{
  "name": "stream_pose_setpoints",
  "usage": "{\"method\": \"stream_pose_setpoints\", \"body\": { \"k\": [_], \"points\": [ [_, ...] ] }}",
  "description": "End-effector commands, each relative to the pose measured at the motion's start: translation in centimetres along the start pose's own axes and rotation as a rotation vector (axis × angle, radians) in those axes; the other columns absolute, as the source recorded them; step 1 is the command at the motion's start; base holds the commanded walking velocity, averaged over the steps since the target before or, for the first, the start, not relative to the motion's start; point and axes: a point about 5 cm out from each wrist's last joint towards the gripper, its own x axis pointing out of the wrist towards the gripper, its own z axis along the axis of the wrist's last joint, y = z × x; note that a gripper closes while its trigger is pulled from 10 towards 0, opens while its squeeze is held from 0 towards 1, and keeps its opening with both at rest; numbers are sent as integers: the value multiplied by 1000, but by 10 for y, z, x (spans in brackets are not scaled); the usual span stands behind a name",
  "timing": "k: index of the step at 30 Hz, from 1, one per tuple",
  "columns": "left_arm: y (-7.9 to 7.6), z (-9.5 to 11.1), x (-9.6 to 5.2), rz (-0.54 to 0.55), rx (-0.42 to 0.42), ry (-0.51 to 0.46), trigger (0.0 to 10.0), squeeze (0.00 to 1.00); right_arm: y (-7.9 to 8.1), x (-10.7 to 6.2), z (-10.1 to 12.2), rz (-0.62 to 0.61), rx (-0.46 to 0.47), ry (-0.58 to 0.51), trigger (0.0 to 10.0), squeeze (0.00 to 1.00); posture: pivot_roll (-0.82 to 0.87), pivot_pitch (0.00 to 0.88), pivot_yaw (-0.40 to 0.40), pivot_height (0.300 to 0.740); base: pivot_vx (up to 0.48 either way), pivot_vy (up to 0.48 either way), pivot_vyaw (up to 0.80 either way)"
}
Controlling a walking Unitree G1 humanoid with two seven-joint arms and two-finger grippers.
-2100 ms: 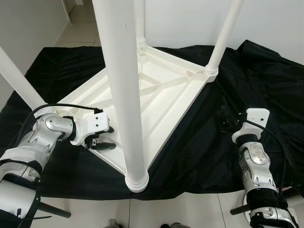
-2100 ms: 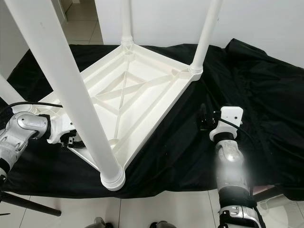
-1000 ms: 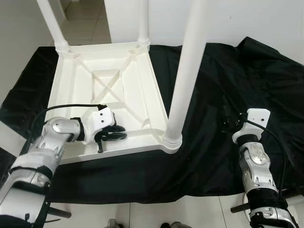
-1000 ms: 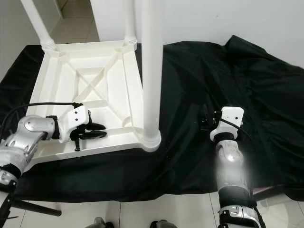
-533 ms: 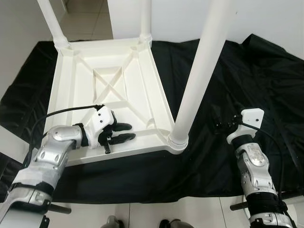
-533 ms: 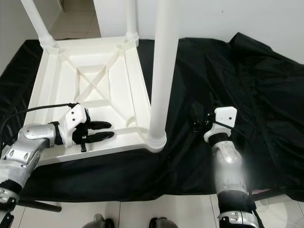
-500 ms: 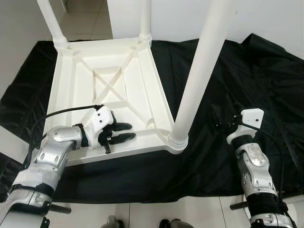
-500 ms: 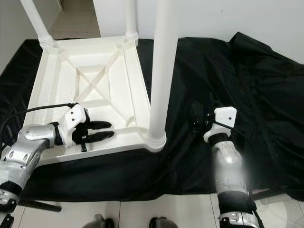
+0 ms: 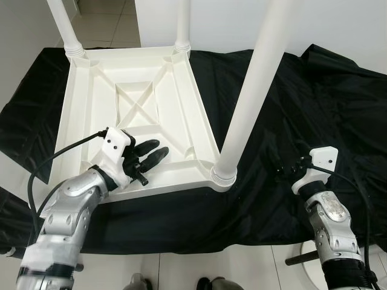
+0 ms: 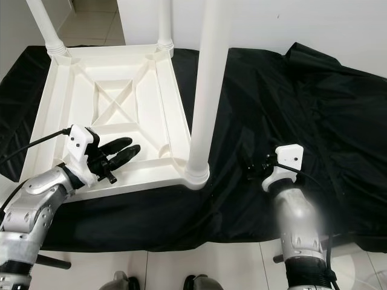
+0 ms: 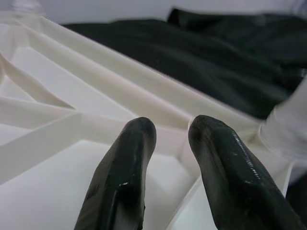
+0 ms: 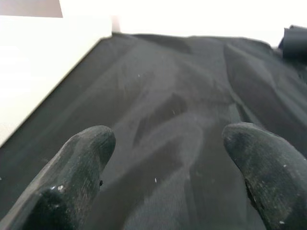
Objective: Building children table
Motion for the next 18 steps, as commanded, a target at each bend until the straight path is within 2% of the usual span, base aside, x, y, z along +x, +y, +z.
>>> {"method": "stream_pose_setpoints", "body": {
  "k": [1, 6, 12, 15, 18],
  "points": [
    [-2, 0, -1, 18, -23, 1, 10000, 0, -5, -3, -2, -22, 11, 21, 10000, 0, -15, 128, -52, 740, 0, 0, 0],
    [-11, 2, 2, 134, -78, -62, 10000, 0, -5, -4, -3, -105, 12, 32, 10000, 0, -17, 128, -51, 740, 0, 0, 0],
    [-6, 2, 4, 236, -106, -87, 10000, 0, -5, -7, -3, -197, 35, 1, 10000, 0, -21, 126, -49, 740, 0, 0, 0],
    [-1, 6, 5, 386, -114, -119, 10000, 0, 7, -11, -7, -246, 57, -3, 10000, 0, -24, 120, -37, 740, 0, 0, 0],
    [-4, 6, 7, 448, -148, -134, 10000, 0, 14, -12, -11, -268, 50, 17, 10000, 0, -29, 114, -29, 740, 0, 0, 0]
  ]
}}
